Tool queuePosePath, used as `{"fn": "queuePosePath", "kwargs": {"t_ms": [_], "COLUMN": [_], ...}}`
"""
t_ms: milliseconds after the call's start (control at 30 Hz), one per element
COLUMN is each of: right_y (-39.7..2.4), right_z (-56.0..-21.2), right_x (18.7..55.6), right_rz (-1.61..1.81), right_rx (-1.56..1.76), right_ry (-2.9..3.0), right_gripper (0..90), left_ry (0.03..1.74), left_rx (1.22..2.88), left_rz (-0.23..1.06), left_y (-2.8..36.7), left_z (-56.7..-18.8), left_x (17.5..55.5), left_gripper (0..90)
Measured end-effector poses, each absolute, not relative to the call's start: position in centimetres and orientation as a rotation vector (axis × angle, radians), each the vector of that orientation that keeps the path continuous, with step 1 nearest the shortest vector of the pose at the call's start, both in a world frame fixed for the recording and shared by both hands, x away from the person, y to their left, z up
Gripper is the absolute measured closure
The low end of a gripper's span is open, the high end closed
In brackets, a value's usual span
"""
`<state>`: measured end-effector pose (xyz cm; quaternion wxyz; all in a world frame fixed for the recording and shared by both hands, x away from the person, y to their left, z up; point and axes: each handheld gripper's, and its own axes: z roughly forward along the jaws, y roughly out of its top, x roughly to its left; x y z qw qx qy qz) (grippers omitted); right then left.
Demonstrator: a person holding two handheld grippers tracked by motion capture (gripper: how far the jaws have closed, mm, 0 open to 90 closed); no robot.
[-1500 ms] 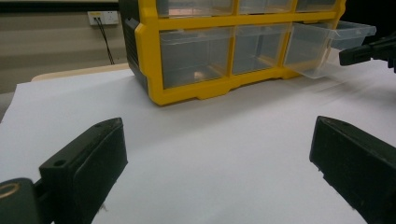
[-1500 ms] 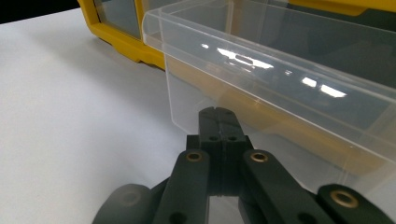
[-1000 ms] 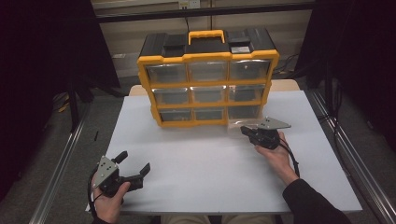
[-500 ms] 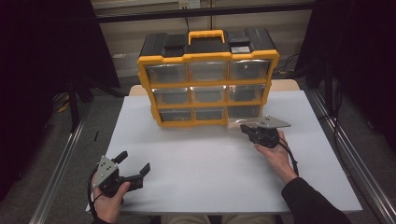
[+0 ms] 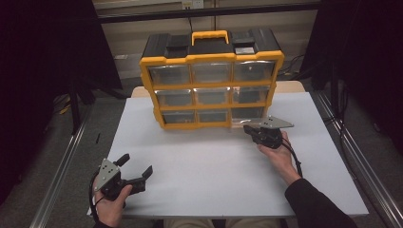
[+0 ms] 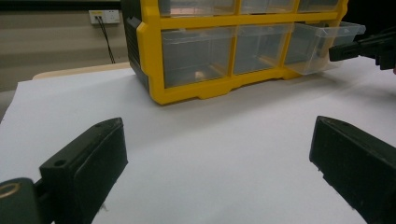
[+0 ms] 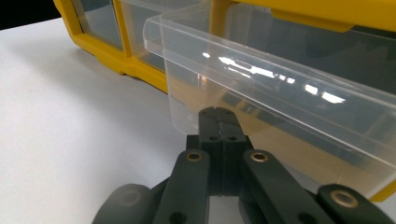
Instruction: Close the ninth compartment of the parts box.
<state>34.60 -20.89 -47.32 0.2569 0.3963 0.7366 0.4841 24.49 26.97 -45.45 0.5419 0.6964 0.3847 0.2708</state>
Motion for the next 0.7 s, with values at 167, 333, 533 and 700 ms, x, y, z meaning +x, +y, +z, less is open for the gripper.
{"fn": "queuePosePath", "kwargs": {"t_ms": [167, 333, 533, 700], "right_y": [-20.88, -20.85, -20.69, -20.81], "right_z": [-47.37, -47.38, -47.44, -47.57], "right_x": [34.84, 35.12, 35.47, 35.64], "right_rz": [1.314, 1.312, 1.313, 1.310], "right_rx": [1.072, 1.072, 1.067, 1.079], "right_ry": [1.993, 1.991, 1.984, 1.979], "right_gripper": [90.0, 90.0, 90.0, 90.0], "left_ry": [0.910, 0.907, 0.904, 0.901], "left_rx": [1.659, 1.665, 1.663, 1.661], "left_rz": [0.642, 0.648, 0.644, 0.643], "left_y": [26.97, 26.99, 26.96, 26.96], "left_z": [-45.44, -45.44, -45.44, -45.42], "left_x": [24.50, 24.52, 24.51, 24.49], "left_gripper": [3.9, 3.9, 3.9, 4.1]}}
